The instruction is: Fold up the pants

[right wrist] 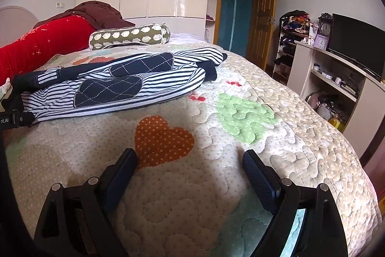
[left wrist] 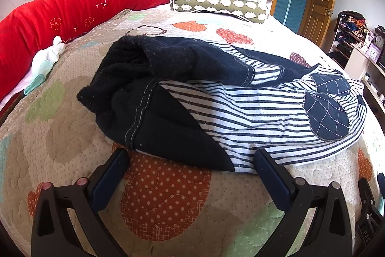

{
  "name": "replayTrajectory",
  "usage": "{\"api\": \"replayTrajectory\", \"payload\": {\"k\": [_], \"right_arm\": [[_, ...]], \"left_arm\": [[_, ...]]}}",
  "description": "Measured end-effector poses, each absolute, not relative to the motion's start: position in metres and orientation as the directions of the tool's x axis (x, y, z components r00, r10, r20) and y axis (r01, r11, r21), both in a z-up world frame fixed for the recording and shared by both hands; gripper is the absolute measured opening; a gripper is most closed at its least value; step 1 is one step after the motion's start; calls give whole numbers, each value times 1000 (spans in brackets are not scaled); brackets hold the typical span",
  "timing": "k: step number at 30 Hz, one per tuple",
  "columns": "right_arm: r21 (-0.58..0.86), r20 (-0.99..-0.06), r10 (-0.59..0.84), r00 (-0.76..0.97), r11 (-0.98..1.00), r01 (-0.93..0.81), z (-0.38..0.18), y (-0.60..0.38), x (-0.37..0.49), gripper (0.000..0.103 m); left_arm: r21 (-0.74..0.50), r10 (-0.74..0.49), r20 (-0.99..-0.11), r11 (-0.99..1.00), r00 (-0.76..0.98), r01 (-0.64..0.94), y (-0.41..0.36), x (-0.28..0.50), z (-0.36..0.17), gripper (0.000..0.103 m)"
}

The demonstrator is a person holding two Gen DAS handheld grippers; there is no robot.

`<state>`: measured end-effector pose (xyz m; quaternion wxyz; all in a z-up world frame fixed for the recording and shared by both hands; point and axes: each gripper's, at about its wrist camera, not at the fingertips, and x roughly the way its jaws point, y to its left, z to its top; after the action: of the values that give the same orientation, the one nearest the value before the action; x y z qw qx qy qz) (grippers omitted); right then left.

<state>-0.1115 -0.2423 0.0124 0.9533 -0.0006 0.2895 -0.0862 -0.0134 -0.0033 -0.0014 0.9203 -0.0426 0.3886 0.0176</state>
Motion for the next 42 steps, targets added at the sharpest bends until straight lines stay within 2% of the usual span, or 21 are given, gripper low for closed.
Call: {"api": "replayTrajectory", "payload": {"k": [29,33,36,39,42], "right_arm": [[-53,-539,-179,823,982,179,8,-243,-120,92],[-53,-555,-176,813,983,177,9,-243,-118,93],[-53,-610,-149,778,988,148,15,-245,-110,93],[-20,-682,-83,727,995,95,29,-252,-100,93],[29,-685,-4,728,999,33,52,-259,-98,93]], "left_arm": [[-60,3,-720,996,694,-66,-3,-13,-2,103],[-41,15,-744,997,668,-68,-5,-6,-1,103],[-34,7,-770,998,638,-52,-4,-2,2,103],[-79,-36,-796,996,604,-43,2,-9,10,103],[-255,-199,-781,967,592,-12,20,-29,32,103]]}}
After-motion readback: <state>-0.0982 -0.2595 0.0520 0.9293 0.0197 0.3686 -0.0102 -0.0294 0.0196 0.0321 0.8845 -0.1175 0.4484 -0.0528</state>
